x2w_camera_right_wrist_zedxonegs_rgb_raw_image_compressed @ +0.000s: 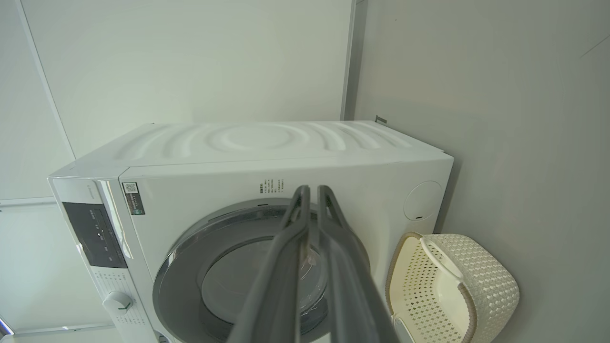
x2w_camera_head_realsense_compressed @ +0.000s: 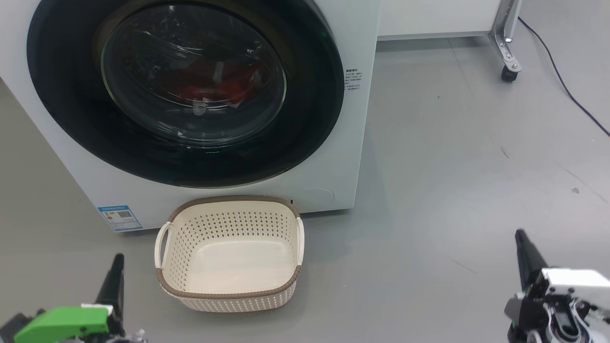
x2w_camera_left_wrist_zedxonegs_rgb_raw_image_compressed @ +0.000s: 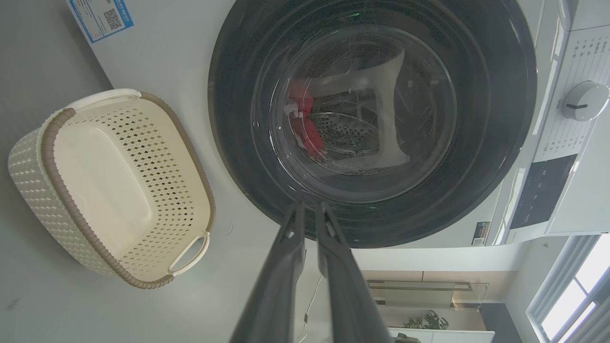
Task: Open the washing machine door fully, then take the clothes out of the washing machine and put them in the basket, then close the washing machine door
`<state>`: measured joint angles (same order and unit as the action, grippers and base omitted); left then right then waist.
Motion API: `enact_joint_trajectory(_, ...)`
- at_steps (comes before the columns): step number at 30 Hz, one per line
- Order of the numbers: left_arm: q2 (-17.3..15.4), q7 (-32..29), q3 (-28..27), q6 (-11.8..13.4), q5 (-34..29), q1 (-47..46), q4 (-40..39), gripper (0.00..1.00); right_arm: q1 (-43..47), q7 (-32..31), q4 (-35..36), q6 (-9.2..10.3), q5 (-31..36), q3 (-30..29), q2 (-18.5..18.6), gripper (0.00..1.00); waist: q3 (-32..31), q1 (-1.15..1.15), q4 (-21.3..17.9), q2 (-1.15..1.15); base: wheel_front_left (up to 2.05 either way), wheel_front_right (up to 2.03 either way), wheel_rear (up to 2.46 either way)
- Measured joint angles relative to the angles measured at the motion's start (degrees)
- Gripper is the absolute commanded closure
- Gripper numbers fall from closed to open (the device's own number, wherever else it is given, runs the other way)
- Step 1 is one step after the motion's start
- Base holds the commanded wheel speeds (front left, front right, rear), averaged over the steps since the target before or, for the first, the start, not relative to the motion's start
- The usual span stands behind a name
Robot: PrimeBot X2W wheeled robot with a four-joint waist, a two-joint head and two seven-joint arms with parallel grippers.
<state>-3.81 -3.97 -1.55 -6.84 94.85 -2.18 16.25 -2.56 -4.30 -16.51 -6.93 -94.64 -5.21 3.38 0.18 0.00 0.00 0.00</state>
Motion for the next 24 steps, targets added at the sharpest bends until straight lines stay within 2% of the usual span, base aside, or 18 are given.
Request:
enact_joint_trajectory(1, 0.00, 0.00, 0.00, 0.00, 0.00, 0.00, 0.00, 1.00, 0.00, 0.00, 0.00, 0.00, 0.00, 0.00, 0.00, 1.00, 0.00, 0.00, 0.00, 0.00, 0.00, 0.00, 0.00)
enact_joint_trajectory(2, 0.34, 0.00, 0.05, 0.00, 0.00, 0.55, 0.59, 0.00, 0.64, 0.00, -0.59, 0.00, 0.00, 0.05, -0.33, 0.00, 0.00, 0.00, 0.00, 0.00, 0.00, 0.00, 0.00)
enact_joint_trajectory(5, 1.20, 0.01, 0.31, 0.01, 0.00, 2.04, 1.81, 0.00, 2.30, 0.01, -1.83, 0.01, 0.00, 0.16, -1.18, 0.00, 0.00, 0.00, -0.01, 0.00, 0.00, 0.00, 0.00)
enact_joint_trajectory(24, 1.20, 3.04, 2.76, 0.01, -1.42, 2.03, 0.36, 0.00, 2.37, 2.65, -0.44, 0.01, 3.46, 1.24, -1.01, 0.00, -0.04, 0.00, -0.04, 0.00, 0.00, 0.00, 0.00)
